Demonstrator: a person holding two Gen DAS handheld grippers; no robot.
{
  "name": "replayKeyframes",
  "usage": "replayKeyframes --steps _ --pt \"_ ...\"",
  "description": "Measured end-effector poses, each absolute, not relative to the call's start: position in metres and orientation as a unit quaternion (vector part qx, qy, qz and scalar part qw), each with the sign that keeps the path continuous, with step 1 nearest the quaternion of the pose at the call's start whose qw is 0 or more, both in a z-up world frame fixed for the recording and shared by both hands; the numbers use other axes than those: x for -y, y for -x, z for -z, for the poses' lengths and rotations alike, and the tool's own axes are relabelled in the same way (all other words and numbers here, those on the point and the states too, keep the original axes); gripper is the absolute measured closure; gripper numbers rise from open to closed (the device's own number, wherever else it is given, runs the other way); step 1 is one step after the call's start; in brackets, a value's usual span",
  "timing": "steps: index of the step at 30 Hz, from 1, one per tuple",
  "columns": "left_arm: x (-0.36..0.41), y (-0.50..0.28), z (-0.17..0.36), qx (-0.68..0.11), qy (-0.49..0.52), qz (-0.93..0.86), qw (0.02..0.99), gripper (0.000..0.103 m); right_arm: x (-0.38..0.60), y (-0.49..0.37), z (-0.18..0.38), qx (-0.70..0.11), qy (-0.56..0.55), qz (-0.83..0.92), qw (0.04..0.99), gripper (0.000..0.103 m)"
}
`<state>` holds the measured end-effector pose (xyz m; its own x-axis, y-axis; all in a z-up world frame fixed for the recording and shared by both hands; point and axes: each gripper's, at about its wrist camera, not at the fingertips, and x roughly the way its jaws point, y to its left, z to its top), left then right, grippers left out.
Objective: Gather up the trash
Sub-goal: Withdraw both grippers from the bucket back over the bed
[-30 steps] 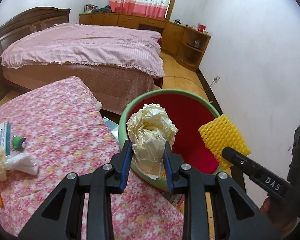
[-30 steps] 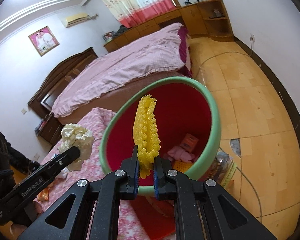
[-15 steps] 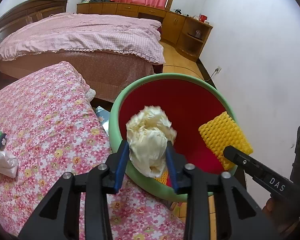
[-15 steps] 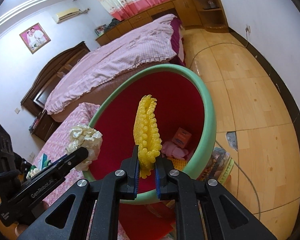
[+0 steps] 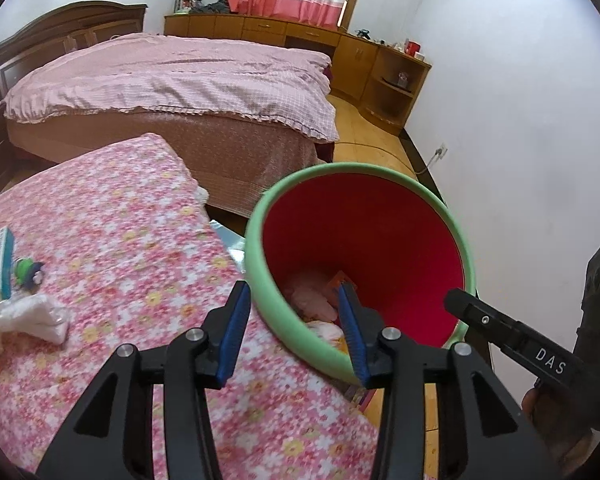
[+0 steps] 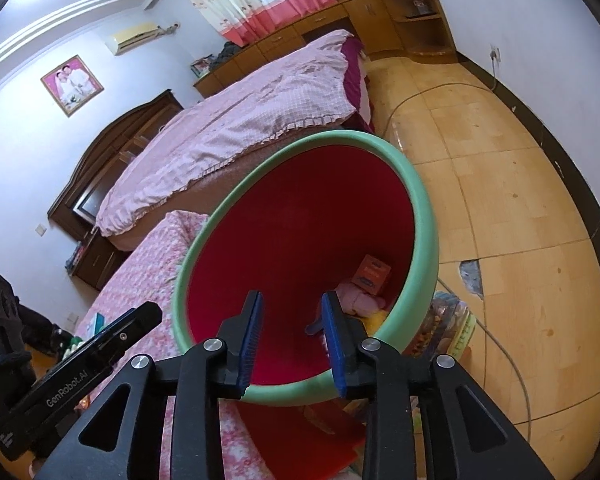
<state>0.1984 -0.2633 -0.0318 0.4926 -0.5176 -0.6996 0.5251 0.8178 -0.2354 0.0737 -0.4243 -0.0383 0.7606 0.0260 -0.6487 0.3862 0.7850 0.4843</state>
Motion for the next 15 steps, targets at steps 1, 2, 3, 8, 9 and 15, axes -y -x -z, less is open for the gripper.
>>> replayKeyframes --steps 1,2,3,8,9,15 --pt "0.260 -0.197 0.030 -0.402 -0.004 0.298 0.865 0.058 0.422 -0.073 0.037 -0.329 -0.311 0.099 0.886 0.070" --pt "0.256 -0.195 0.029 -0.401 -0.003 0.295 0.867 0.058 0.420 -0.071 0.034 -0.327 -0.309 0.095 0.888 0.067" --pt "0.250 -0.193 0.026 -0.398 -0.002 0.289 0.870 0.058 0.417 -0.072 0.032 -0.326 -0.309 0.093 0.889 0.064" --pt "0.222 -0.189 0.021 -0.393 0.005 0.263 0.881 0.058 0.405 -0.068 0.025 -0.323 -0.310 0.079 0.891 0.058" --pt "0.215 -0.189 0.020 -0.393 0.008 0.257 0.883 0.058 0.401 -0.067 0.023 -0.322 -0.309 0.077 0.891 0.057" --pt "0.171 -0.191 0.022 -0.404 0.017 0.204 0.892 0.058 0.385 -0.065 0.018 -0.323 -0.304 0.066 0.894 0.052"
